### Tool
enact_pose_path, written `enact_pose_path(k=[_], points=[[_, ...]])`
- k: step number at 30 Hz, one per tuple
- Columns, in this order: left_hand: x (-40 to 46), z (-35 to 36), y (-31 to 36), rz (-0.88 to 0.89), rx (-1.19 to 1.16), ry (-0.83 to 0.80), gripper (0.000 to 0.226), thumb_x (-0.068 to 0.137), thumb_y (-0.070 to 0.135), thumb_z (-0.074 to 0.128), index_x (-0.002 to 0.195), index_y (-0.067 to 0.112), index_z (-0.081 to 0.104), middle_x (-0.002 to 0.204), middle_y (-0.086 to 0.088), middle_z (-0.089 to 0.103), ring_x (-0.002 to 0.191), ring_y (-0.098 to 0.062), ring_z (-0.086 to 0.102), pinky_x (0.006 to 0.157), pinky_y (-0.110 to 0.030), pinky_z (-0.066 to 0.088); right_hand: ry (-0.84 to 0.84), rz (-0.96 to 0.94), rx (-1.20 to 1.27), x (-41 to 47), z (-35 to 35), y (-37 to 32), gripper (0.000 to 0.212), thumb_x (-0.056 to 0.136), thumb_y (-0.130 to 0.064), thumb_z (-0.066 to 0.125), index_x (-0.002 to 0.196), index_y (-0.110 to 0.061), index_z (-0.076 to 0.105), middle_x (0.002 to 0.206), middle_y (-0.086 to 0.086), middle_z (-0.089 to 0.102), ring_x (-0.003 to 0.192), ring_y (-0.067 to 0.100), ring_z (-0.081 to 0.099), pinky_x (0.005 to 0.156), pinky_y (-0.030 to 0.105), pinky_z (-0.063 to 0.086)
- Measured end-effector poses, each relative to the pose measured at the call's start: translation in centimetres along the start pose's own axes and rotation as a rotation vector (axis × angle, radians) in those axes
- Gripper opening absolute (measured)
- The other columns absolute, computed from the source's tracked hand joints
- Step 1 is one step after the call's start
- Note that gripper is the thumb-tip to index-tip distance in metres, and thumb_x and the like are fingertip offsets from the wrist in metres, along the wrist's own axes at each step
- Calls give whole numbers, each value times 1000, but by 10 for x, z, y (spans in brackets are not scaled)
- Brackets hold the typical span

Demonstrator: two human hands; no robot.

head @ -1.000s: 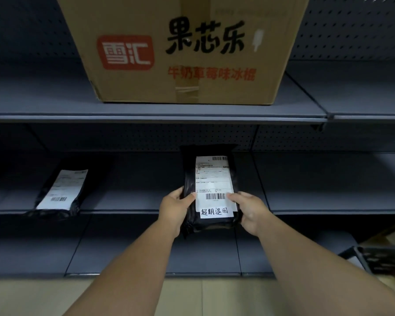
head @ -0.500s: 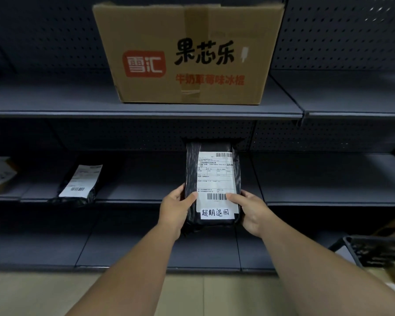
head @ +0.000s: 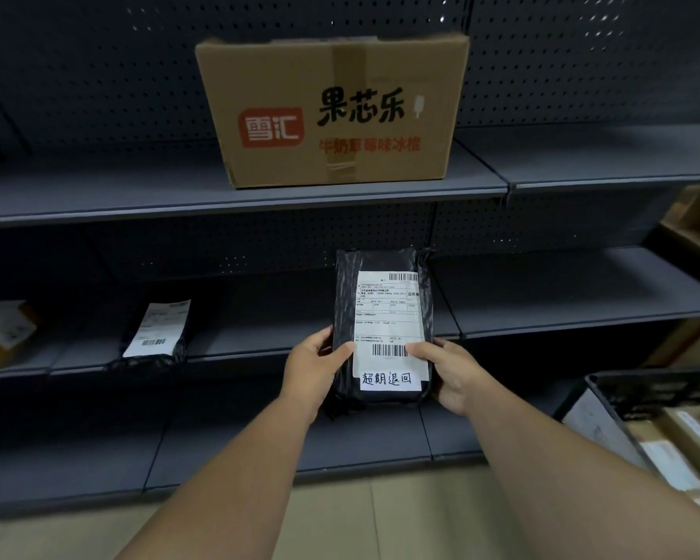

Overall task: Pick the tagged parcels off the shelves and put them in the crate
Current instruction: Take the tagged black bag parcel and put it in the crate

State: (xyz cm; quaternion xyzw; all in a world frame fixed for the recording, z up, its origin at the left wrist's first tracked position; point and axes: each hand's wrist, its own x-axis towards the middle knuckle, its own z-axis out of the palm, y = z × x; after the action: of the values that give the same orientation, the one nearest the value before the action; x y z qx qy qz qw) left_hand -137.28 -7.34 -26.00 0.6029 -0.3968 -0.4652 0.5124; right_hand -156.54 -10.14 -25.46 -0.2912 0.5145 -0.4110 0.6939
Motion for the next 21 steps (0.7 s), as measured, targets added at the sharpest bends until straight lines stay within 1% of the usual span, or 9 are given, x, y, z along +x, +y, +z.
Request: enact_pose_path(k=[2,6,8,12,13,14,17,18,21], points=[[-5,-2,3,34,57,-31,34,86,13,67,119,16,64,94,14,70,86,2,66,66,-7,49,28,-23,25,-11,-2,6,38,83,-2,64,121,-1,58,111,18,69,104,33,65,90,47,52],[-16,2,12,105,168,-63,31,88,19,65,117,13,65,104,2,70,96,-11,66,90,-27,51,82,-63,88,-35,-10,14,37,83,0,63,120,-1,58,112,20,67,102,35,64,87,46,53],[-21,8,14,138,190,-103,29,87,19,65,116,15,66,101,4,71,94,-10,66,88,-27,51,88,-78,120,-47,-15,18,33,84,1,61,117,1,60,111,21,68,97,35,65,85,46,53],[-30,24,12,140,118,-156,29,86,11,65,115,16,66,88,16,69,80,4,65,68,-9,50,122,-112,181,-65,-27,26,29,84,1,62,113,0,63,107,20,69,91,32,66,86,45,52],[-33,28,12,134,110,-168,29,86,10,65,115,15,66,89,16,70,78,5,65,68,-9,50,133,-120,197,-68,-31,28,29,84,0,62,112,1,63,107,20,69,91,32,67,86,45,52],[-34,32,11,125,103,-178,30,86,9,65,116,14,66,93,12,71,81,2,66,72,-12,51,146,-126,212,-72,-34,29,29,84,-1,63,112,1,63,107,20,69,92,33,67,86,45,52],[-39,45,11,114,110,-202,35,86,10,66,120,11,63,108,-2,71,95,-12,66,90,-28,51,180,-138,260,-80,-46,34,32,84,-5,64,115,3,60,111,22,68,103,37,64,89,47,51],[-40,50,10,119,119,-210,35,85,10,66,121,10,63,109,-2,70,96,-13,66,91,-29,51,187,-143,270,-82,-50,34,33,85,-6,64,116,4,60,112,22,67,105,38,64,89,47,52],[-42,69,8,137,112,-246,33,85,8,66,118,10,65,105,0,71,88,-8,66,83,-23,50,217,-157,282,-86,-66,33,33,84,-10,66,114,3,61,109,20,69,103,36,65,89,49,52]])
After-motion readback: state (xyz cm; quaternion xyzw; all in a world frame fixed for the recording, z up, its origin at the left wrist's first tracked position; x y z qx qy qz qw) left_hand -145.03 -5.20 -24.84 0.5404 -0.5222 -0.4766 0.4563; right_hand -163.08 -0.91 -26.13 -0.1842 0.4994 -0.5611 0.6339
